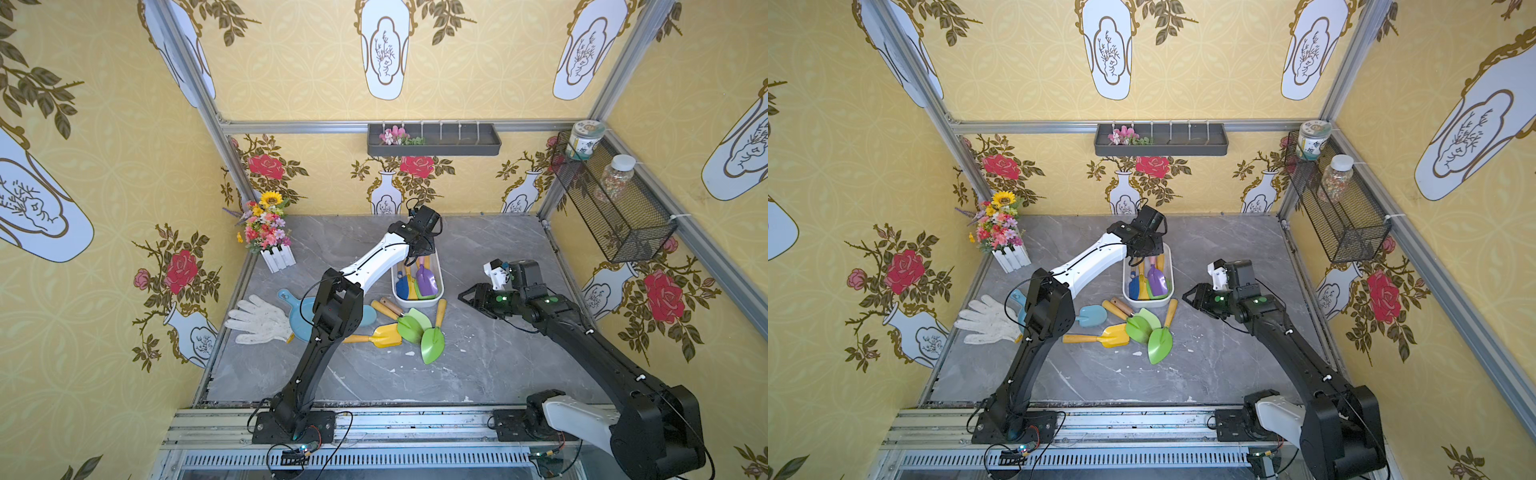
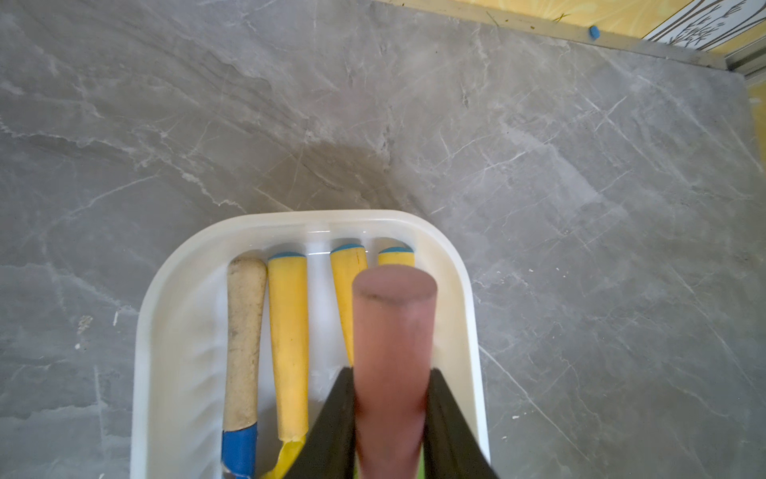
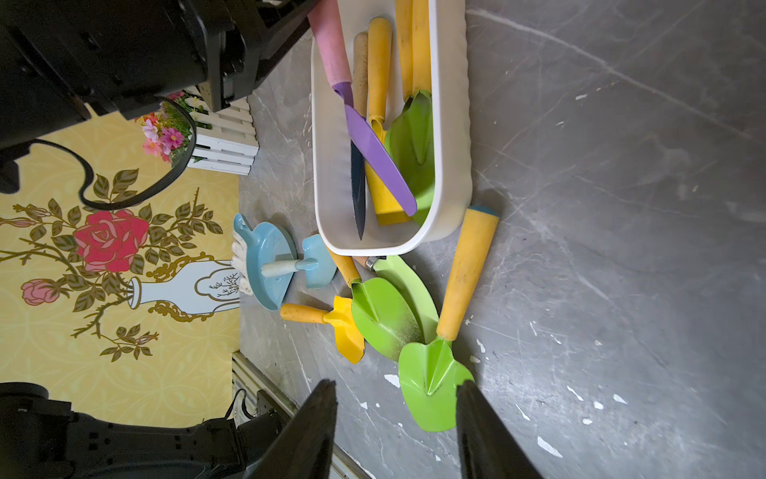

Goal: Put the shovel into the storage box
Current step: Place the shovel in the storage box.

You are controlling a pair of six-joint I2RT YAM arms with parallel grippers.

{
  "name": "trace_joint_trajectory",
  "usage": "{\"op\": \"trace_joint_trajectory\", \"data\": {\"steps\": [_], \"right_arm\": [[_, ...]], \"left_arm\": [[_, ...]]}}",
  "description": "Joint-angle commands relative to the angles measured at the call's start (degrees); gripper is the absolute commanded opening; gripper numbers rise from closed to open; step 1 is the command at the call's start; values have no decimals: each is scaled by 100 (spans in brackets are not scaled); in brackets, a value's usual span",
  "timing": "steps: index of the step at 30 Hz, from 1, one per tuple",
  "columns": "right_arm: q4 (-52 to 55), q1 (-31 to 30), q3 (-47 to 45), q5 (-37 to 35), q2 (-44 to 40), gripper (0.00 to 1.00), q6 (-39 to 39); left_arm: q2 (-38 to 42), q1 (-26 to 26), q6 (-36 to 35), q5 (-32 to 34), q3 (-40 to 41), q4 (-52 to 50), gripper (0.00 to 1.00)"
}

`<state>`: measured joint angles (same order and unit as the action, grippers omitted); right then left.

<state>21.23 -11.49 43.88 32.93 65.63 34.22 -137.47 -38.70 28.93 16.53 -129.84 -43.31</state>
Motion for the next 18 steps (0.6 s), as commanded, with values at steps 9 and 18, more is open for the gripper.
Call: {"op": "trace_joint_trajectory", "data": {"steps": [9,18], "right_arm": [[-100,47,3,32,46,51,-46],[-82,67,60,36,107,51,-21]], "left_arm": [[-204,-6,-42,-181,-56,77,32],[-203,-6,-44,-282,-154,77,46]]}}
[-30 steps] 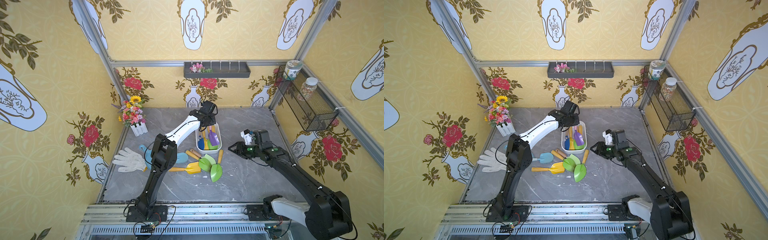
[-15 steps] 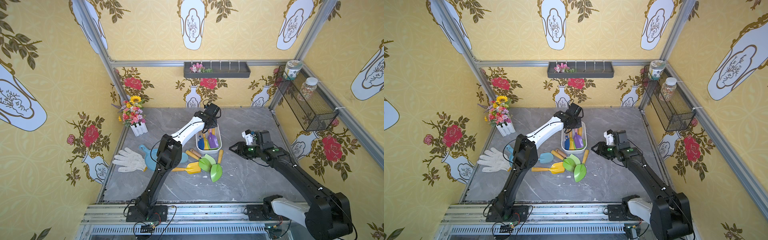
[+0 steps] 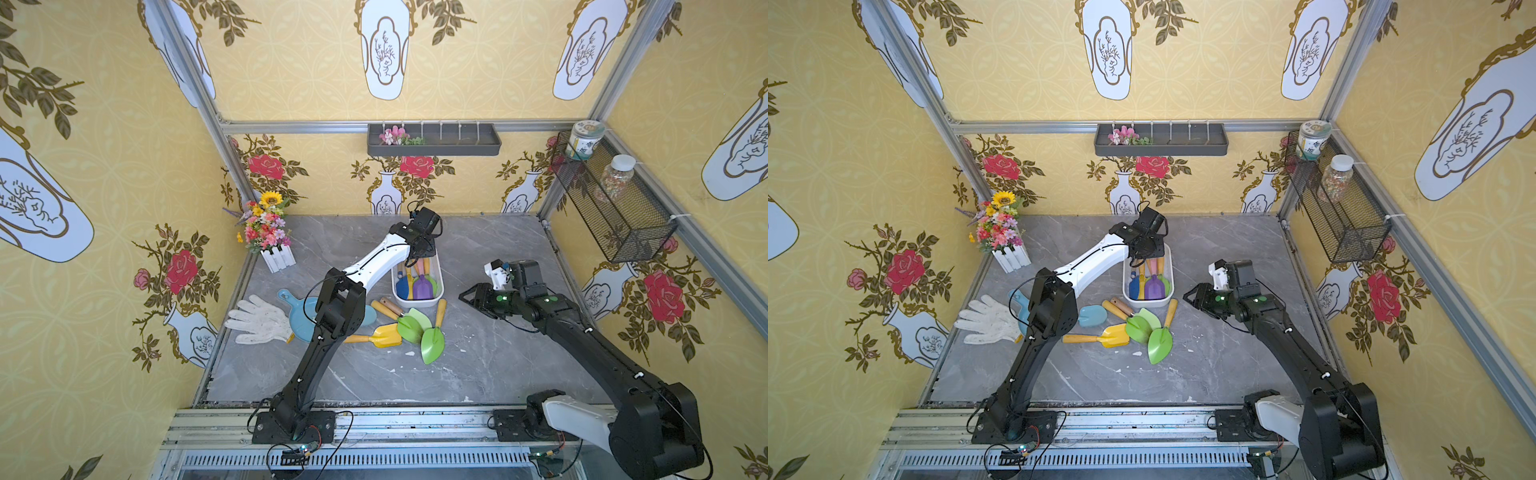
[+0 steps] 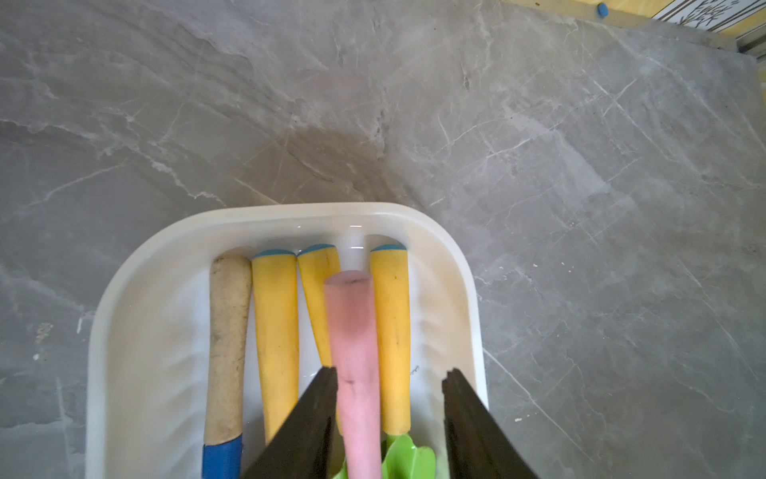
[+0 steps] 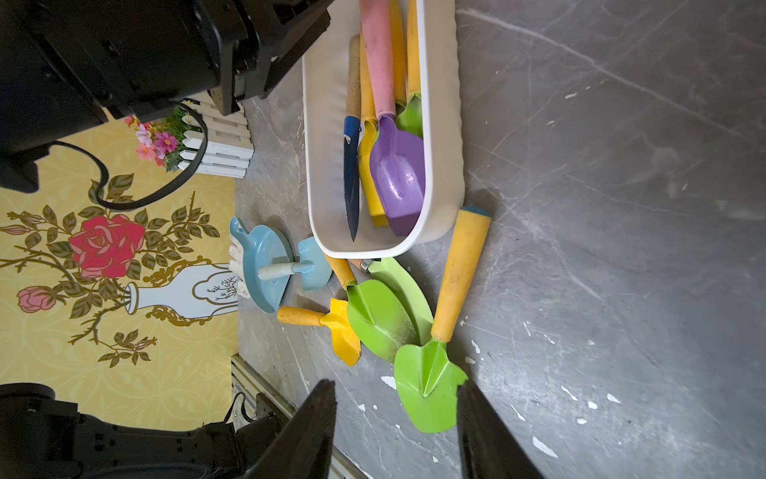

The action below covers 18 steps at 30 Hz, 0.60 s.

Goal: Put the shovel into the storage box
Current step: Place the shovel in the storage box.

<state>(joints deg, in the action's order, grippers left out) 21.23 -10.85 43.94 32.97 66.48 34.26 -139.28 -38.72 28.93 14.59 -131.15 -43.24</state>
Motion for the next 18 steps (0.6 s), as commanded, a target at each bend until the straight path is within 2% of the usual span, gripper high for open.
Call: {"op": "trace_joint_trajectory", "data": {"steps": [1,5,11,18], "right_arm": [[-89,5,53,30,36,51,-9],[-82,4,110,12,92,51,13],[210,-146,353,-315,192,51,-71],[676,-740,810,-1118,487,52,-158]], "left_arm": [[5,-5,-45,-95,-18,66,46],[266,-4,-62,-160,250,202,46],[1030,-4,-61,-448,1162,738,49],[1972,-4,-45,-659,2301,1283,50]]}}
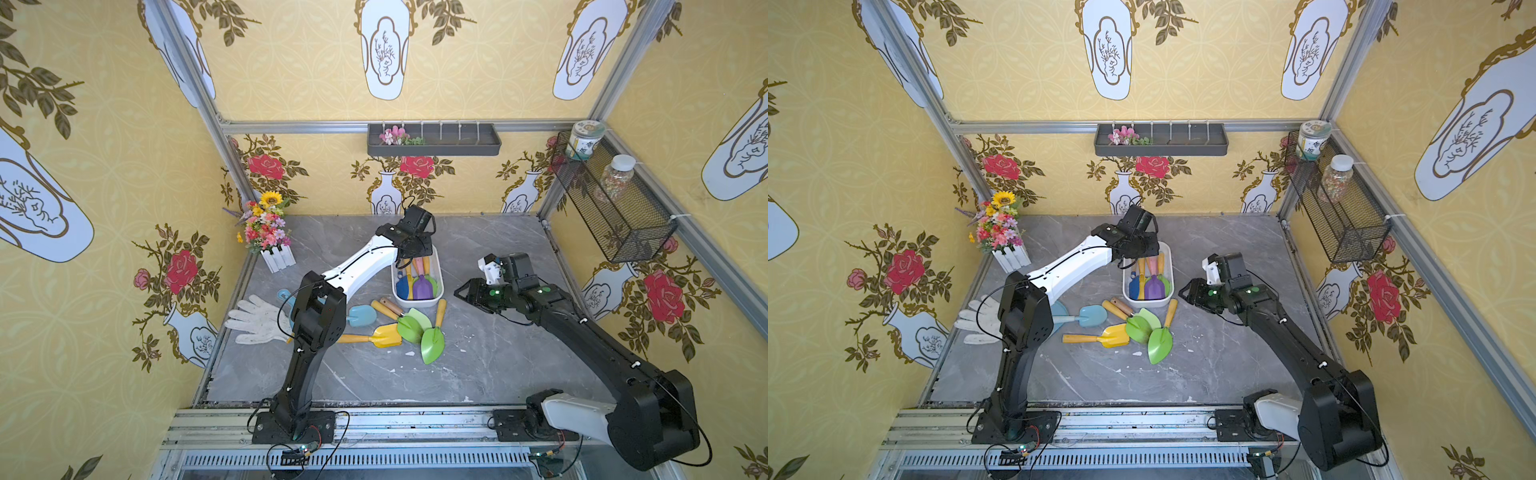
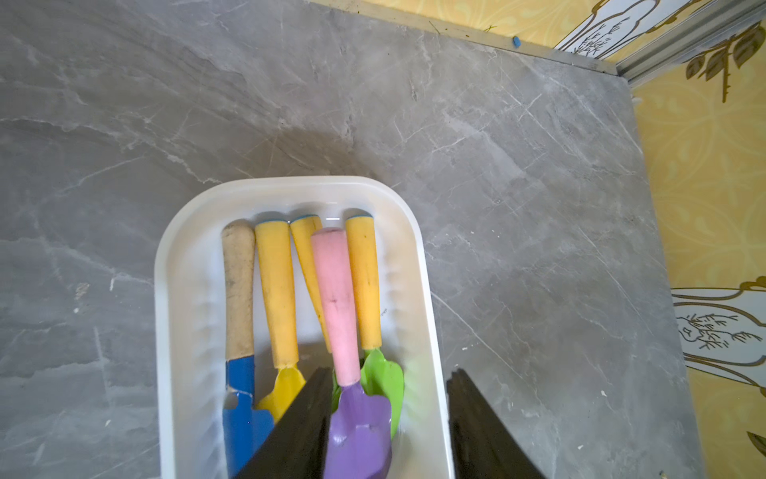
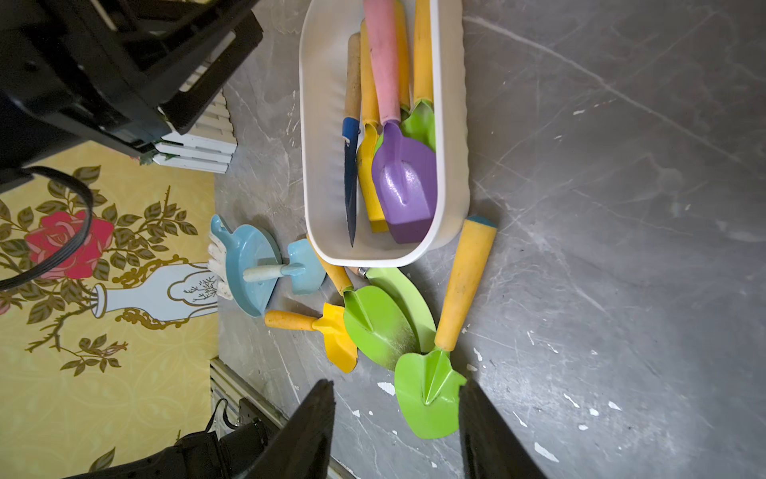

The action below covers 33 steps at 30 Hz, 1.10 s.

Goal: Put the shovel into the storage box
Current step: Place the shovel in the storage box, then pick up the shovel from the center of the board.

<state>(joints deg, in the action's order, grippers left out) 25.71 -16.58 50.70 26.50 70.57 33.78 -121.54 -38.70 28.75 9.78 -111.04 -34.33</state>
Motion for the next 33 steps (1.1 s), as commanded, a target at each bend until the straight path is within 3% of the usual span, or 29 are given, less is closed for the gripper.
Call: {"op": "trace_joint_trajectory", "data": {"steps": [1,33], "right_arm": [[289,-263,191,-608,128,52,-108],[428,-1697,531,-2129,1660,53,826]], "left_arm": [[339,-6,-27,-215,481,488,50],[3795,134,555,-687,5087,1962,56]]}}
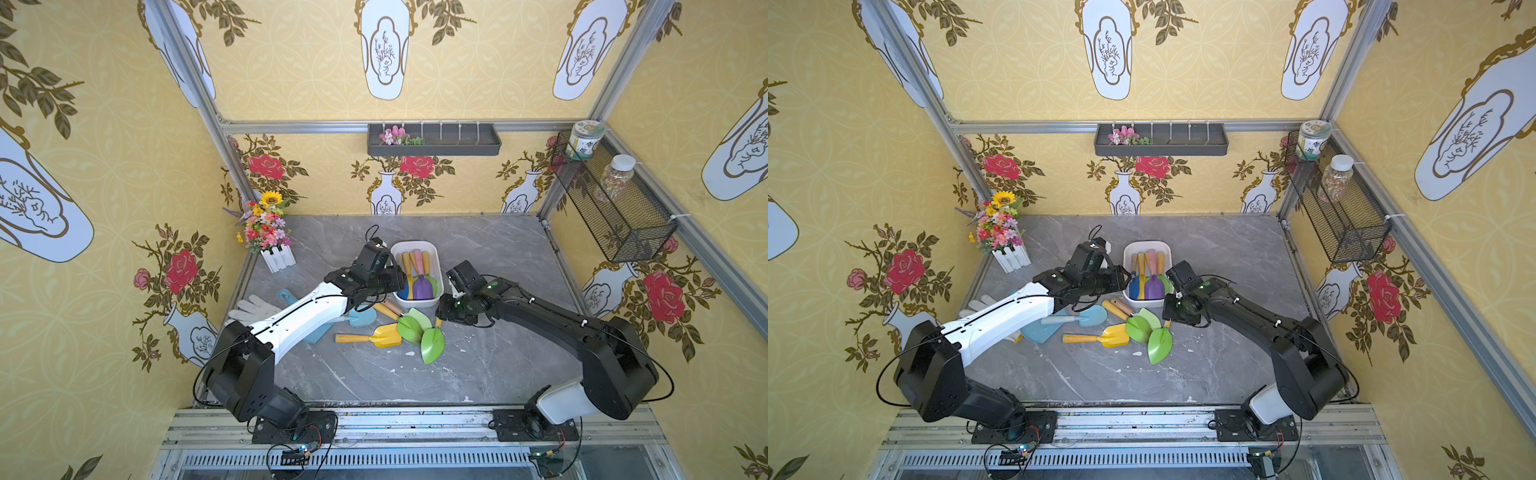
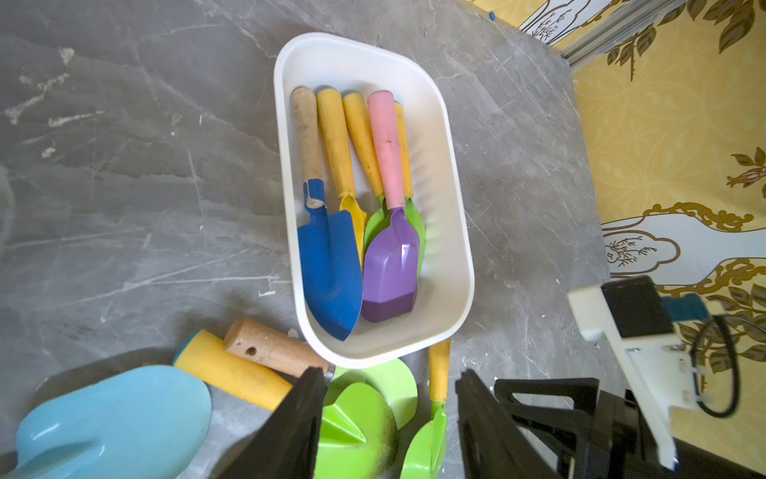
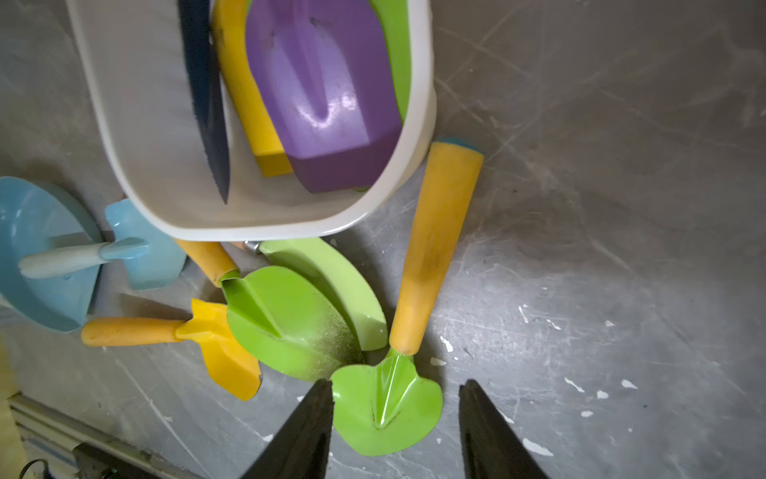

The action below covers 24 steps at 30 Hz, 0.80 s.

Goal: Put the shovel into the storage box
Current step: Pick up the shovel from the center of the board.

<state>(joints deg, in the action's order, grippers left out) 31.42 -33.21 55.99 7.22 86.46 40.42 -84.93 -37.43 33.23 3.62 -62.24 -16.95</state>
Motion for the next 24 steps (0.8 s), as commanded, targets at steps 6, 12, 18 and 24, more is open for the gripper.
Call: {"op": "trace_joint_trajectory", "data": {"steps": [6,12,18,24], "right_arm": [[-377,-105,-73,-235,377,51,357],[-542,-124,-61,-235,643,47,421],[-629,-124,-93,-274,801,43,488],[-726,-124,-146,-277,920,39,530]], "left_arm": [[431,16,273,-82,720,297,56],[501,16,376,-102,931,349,56],[495,16,419,-107,977,380,56],[448,16,421,-133,968,403,56]]}}
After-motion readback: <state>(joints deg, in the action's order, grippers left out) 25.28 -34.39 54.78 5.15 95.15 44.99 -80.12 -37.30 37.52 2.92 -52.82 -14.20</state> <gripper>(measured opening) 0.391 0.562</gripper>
